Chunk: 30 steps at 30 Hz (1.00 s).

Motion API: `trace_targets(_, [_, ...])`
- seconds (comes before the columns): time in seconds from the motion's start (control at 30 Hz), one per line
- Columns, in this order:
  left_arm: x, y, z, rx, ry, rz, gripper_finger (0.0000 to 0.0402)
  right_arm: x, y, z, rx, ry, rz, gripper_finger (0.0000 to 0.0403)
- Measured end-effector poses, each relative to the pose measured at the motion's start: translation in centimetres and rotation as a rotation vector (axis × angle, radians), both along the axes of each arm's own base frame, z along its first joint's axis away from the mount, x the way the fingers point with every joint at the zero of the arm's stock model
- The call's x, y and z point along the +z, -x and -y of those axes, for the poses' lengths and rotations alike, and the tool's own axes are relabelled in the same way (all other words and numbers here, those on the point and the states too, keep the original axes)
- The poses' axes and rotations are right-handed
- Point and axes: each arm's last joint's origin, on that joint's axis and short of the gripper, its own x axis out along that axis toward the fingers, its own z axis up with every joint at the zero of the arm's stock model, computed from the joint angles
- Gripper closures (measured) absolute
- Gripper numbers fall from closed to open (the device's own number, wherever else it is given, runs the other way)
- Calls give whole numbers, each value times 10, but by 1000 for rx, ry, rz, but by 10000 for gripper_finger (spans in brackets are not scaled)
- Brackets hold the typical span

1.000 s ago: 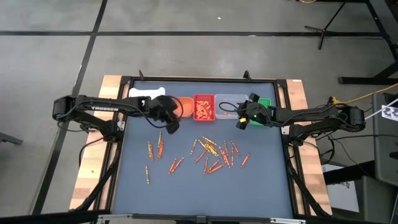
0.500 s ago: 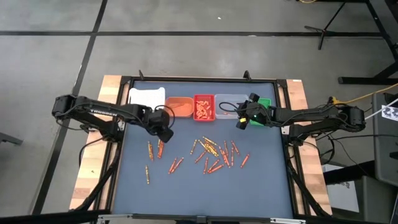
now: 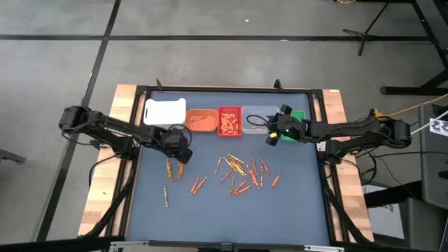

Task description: Sort crayons

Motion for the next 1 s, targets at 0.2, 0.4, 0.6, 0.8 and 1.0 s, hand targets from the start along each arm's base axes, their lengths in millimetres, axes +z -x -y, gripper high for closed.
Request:
trace_targets(0.2, [-11, 2, -1, 15, -21, 46, 278, 0, 0, 0, 0, 0, 0, 260])
trace_targets(0.4, [-18, 6, -2, 47, -36, 50, 278, 0, 0, 0, 0, 0, 0, 260])
trace_targets(0.6, [-28, 9, -2, 65, -29, 82, 278, 0, 0, 0, 0, 0, 0, 260])
trace_targets(0.8, [-36, 12, -2, 67, -27, 126, 278, 0, 0, 0, 0, 0, 0, 260])
trace_targets(1.0, [-37, 13, -2, 72, -40, 124, 278, 0, 0, 0, 0, 0, 0, 260])
